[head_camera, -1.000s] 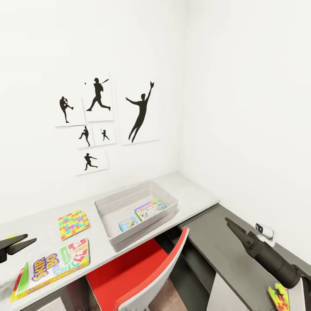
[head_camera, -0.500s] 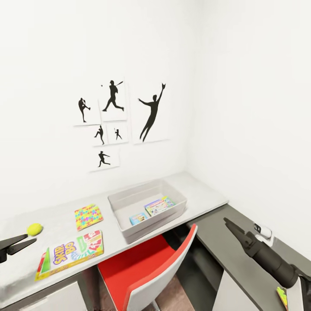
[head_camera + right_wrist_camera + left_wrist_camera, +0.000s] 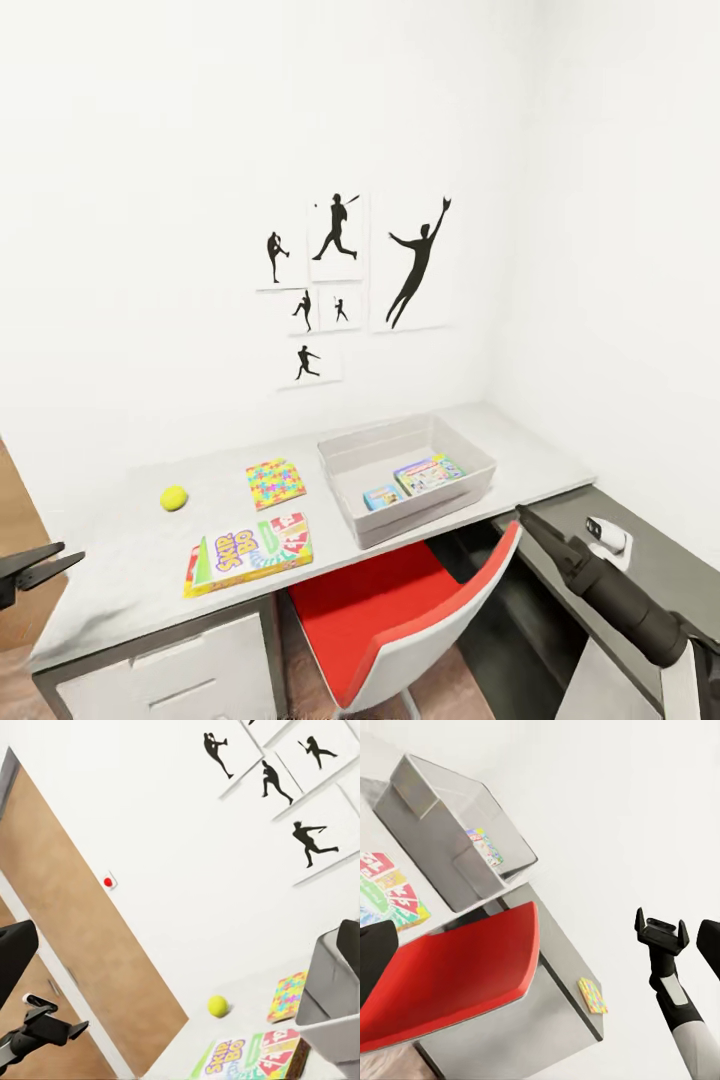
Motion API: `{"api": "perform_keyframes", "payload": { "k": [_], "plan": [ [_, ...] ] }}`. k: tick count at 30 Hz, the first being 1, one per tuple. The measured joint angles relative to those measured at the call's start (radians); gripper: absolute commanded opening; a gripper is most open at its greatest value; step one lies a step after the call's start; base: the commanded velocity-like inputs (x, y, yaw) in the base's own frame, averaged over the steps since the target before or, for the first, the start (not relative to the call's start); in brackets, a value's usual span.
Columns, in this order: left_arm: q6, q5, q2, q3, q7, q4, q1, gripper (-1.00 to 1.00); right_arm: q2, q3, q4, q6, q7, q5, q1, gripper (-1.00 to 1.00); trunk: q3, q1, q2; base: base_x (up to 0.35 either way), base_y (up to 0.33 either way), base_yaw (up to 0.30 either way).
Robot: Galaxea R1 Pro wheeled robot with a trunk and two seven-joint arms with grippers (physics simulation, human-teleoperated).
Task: Put all the toys in the child's room - the three board games (two on the bed and one on the table), the two jigsaw puzzles on the table, and the tennis ball on the table - inside the toy box on the table in the child's room.
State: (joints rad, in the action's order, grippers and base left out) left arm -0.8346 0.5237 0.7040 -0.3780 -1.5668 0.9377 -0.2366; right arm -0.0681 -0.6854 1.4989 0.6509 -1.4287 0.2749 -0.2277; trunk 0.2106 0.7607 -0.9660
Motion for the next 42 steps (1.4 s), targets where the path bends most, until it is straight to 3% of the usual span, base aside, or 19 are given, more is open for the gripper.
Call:
{"api": "perform_keyframes", "payload": {
  "k": [42],
  "plan": [
    [-0.001,-0.003,0.0,0.0,0.0,0.0,0.0,1.0,0.002,0.014,-0.001,0.0,0.001,-0.002,0.0,1.0,-0.011,0.0,0.0,-0.018,0.102,0.263]
  ]
}}
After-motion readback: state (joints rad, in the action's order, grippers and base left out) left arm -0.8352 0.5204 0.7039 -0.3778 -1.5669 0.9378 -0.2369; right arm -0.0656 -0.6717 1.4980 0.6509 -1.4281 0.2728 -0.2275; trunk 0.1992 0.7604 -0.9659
